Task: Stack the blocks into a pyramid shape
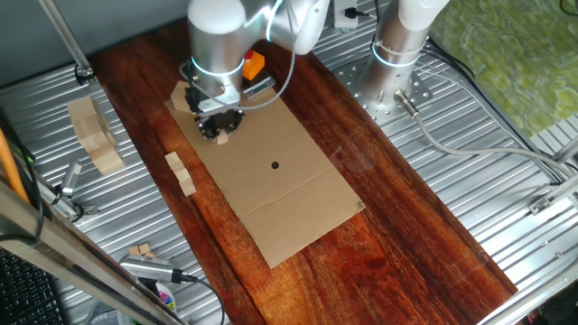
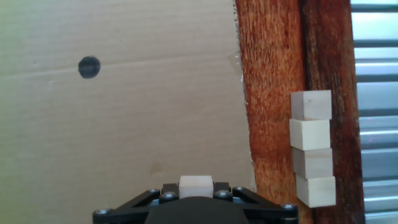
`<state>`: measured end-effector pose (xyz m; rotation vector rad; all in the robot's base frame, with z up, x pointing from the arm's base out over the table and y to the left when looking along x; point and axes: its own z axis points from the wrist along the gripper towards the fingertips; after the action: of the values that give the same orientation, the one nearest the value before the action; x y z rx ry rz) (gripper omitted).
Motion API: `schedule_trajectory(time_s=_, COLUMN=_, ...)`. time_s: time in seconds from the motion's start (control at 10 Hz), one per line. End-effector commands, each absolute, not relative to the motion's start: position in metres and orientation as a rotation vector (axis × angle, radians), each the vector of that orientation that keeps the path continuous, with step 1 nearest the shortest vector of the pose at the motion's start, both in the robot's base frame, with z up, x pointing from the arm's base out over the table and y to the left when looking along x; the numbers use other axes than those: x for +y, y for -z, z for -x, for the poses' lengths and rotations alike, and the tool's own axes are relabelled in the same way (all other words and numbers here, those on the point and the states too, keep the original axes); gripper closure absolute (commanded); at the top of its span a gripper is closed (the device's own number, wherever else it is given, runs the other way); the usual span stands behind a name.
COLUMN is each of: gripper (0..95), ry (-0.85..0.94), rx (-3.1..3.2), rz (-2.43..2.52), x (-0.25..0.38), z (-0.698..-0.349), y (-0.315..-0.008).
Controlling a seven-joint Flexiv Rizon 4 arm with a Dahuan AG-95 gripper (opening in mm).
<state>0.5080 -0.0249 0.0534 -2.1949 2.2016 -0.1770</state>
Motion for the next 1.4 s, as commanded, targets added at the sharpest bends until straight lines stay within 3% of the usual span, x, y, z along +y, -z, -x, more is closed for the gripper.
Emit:
schedule_trajectory(time_s=0.1, gripper=95.0, ry=0.203, rx=2.193, rz=2.187, x=-0.025, z=-0.504, y=-0.051)
schedule_trajectory(time_s=1.4, gripper=95.0, ry=0.169, rx=2.167, rz=2.194, x=-0.026, z=-0.506, y=-0.041)
